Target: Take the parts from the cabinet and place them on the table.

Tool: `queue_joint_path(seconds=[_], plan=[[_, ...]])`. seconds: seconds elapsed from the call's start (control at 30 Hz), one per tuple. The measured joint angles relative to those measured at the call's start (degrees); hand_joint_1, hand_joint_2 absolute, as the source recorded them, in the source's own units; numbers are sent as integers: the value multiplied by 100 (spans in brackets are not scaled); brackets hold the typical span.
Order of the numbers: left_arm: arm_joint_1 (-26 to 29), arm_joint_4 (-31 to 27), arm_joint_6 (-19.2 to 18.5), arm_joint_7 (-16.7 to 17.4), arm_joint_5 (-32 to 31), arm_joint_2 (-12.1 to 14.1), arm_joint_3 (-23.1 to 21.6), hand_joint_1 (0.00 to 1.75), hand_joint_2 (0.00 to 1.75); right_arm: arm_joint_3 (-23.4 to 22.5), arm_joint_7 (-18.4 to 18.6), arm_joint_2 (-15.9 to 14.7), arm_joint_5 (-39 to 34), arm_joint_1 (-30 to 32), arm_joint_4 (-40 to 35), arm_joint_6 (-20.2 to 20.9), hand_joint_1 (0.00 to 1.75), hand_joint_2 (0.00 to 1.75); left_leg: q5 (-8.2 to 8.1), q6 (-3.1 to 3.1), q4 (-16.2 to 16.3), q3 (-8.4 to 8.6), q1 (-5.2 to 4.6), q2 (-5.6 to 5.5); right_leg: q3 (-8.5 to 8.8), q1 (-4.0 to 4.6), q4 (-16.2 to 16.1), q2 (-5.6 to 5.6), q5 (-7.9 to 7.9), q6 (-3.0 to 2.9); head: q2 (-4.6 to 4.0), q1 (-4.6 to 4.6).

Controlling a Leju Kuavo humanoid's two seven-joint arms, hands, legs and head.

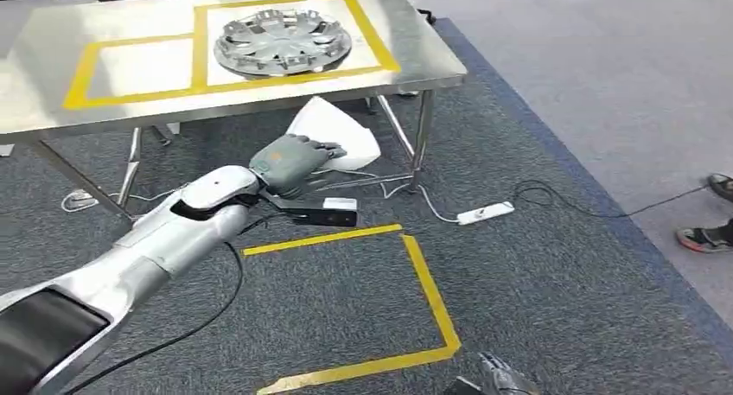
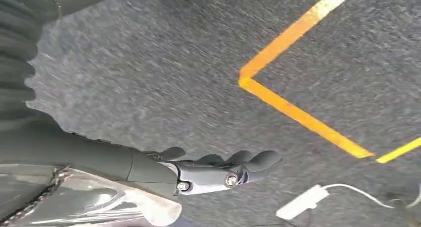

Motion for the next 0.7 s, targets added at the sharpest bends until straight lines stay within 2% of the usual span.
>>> queue_joint_path(seconds=[0.03,0.13,0.17,0.2,0.23,0.27,0.3,0.33,0.37,0.4,0.43,0.47,0.5,0.53,0.57,0.63,0.67,0.7], plan=[[-18,13,6,17,-9,-9,0,175,175,0,0,0,-2,-2,-7,9,0,175,-5,-19,63,-55,5,-71,87,-12,-116,18,-16,-42,0,-13],[-7,57,7,63,-55,-13,11,175,175,0,57,0,2,-26,-24,59,0,175,65,-120,0,-94,43,-270,100,36,-83,-174,8,-149,0,-6],[-1,72,15,90,-59,2,24,175,175,0,59,0,9,-43,-48,76,0,175,27,-137,20,-114,49,-225,125,-11,-127,-252,25,-206,0,0],[-6,81,33,107,-66,2,31,175,175,-2,59,-20,11,-65,-55,76,0,175,-79,-172,171,-162,-2,152,151,8,-144,-303,20,-241,0,-39],[-14,87,50,109,-74,2,33,175,175,-2,57,-20,33,-76,-61,79,0,175,-275,-203,531,-330,5,376,166,24,-149,-377,12,-285,0,-72],[-11,92,61,118,-79,0,33,175,175,-2,59,-20,35,-74,-61,79,0,175,-474,-219,983,-543,17,470,173,36,-148,-451,1,-301,0,-63],[3,101,63,118,-92,-9,31,175,175,-2,59,-20,44,-66,-61,81,0,175,-652,-228,1458,-773,27,510,175,45,-147,-534,-11,-316,0,-68],[18,109,68,116,-96,-7,31,175,175,-2,59,-20,53,-64,-61,81,0,175,-722,-234,1752,-925,34,519,175,47,-146,-610,-19,-321,0,-68],[37,120,68,118,-96,-2,31,175,175,-2,59,-22,57,-64,-63,81,0,175,-642,-230,1759,-939,34,522,183,52,-145,-689,-29,-319,0,-72],[41,133,68,118,-96,0,31,175,175,-2,59,-20,61,-68,-63,81,0,175,-458,-211,1527,-824,32,530,195,60,-145,-759,-39,-317,0,-72],[38,135,68,122,-96,0,35,175,175,-2,59,-20,72,-73,-63,79,0,175,-204,-175,1069,-597,22,562,219,73,-145,-834,-55,-314,0,-70],[28,135,68,122,-96,2,44,175,175,-2,61,-20,77,-76,-63,79,0,175,33,-115,552,-329,-8,674,251,86,-147,-903,-75,-307,0,-72],[15,135,68,122,-107,0,55,175,175,-2,66,-20,81,-78,-66,79,0,175,135,-31,136,-119,-75,961,277,92,-153,-960,-93,-300,0,-70],[-9,135,68,127,-118,0,70,175,175,-2,76,-22,81,-81,-66,79,0,175,39,-2,-10,-46,-146,1049,269,148,-135,-1032,-122,-254,0,-74],[-15,135,70,140,-129,-7,74,175,175,-2,76,-22,85,-80,-68,90,0,175,36,5,1,-71,-137,999,272,147,-152,-1107,-126,-237,0,-63],[14,135,70,157,-179,31,109,175,175,-2,76,-20,92,-91,-90,103,0,175,41,30,-24,-85,-144,830,329,149,-182,-1265,-141,-193,0,-59],[19,133,72,166,-197,53,144,175,175,-2,76,-20,94,-99,-118,109,0,175,77,65,-101,-10,-100,756,339,165,-180,-1311,-180,-149,0,-66],[25,133,74,175,-216,59,157,175,175,-2,81,-28,94,-113,-127,111,0,175,94,77,-131,12,-69,695,297,123,-95,-1020,-249,-116,0,-48]])
